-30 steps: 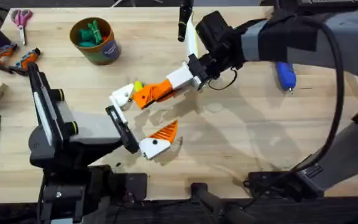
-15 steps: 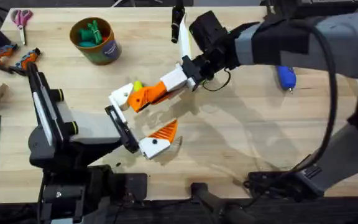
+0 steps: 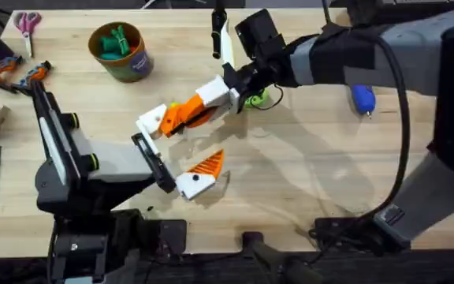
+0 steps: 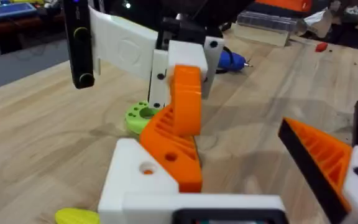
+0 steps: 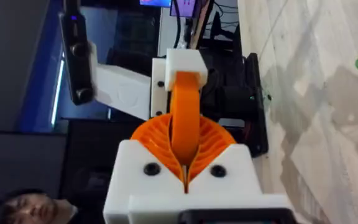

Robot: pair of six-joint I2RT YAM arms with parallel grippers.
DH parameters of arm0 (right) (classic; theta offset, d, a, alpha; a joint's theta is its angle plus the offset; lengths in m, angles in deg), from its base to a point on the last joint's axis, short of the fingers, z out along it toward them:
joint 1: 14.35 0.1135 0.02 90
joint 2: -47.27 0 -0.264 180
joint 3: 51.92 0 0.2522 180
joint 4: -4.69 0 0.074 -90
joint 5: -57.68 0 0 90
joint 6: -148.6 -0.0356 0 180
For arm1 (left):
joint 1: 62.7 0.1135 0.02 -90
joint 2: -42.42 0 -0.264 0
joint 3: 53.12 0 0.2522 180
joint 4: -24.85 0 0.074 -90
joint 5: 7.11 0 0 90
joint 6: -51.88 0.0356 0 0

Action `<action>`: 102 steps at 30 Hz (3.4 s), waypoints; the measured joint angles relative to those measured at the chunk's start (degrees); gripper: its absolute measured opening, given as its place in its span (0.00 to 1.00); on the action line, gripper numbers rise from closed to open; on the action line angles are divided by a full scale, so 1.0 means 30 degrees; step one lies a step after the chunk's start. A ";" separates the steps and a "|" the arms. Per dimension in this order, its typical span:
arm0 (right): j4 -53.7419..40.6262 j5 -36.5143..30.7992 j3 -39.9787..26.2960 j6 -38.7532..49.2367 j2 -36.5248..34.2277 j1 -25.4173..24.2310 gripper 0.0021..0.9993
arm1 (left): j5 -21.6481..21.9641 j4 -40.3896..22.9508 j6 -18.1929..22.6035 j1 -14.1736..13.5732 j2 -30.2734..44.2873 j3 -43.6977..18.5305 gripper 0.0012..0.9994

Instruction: Pick up the gripper from the table and insert it into the empty holder that is missing its gripper. Then pick up a screw, insert it into the mounting hole, and use the screwdriver to tighten it. Finally, clean up the table by picking up the vegetable and placing it into the bucket.

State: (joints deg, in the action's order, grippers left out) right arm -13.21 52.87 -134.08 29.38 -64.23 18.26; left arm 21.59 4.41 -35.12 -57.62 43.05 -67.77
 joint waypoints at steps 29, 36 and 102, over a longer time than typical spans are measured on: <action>0.2056 -0.1708 0.0000 -0.2508 0.0000 0.0959 0.01 | 0.0213 -0.0014 -0.0402 0.0044 0.0007 0.0000 0.99; 0.3463 -0.2206 0.0000 -0.3858 0.0000 0.1075 0.01 | 0.0633 0.0044 -0.0436 0.0160 0.0007 0.0000 0.99; 0.3946 -0.3029 0.0000 -0.5185 0.0005 0.1286 0.04 | 0.0780 0.0022 -0.0787 0.0291 0.0022 0.0000 0.99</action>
State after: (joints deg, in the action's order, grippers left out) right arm -1.37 43.78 -134.08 13.82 -64.22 22.12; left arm 23.93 4.48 -37.48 -56.75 43.11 -67.77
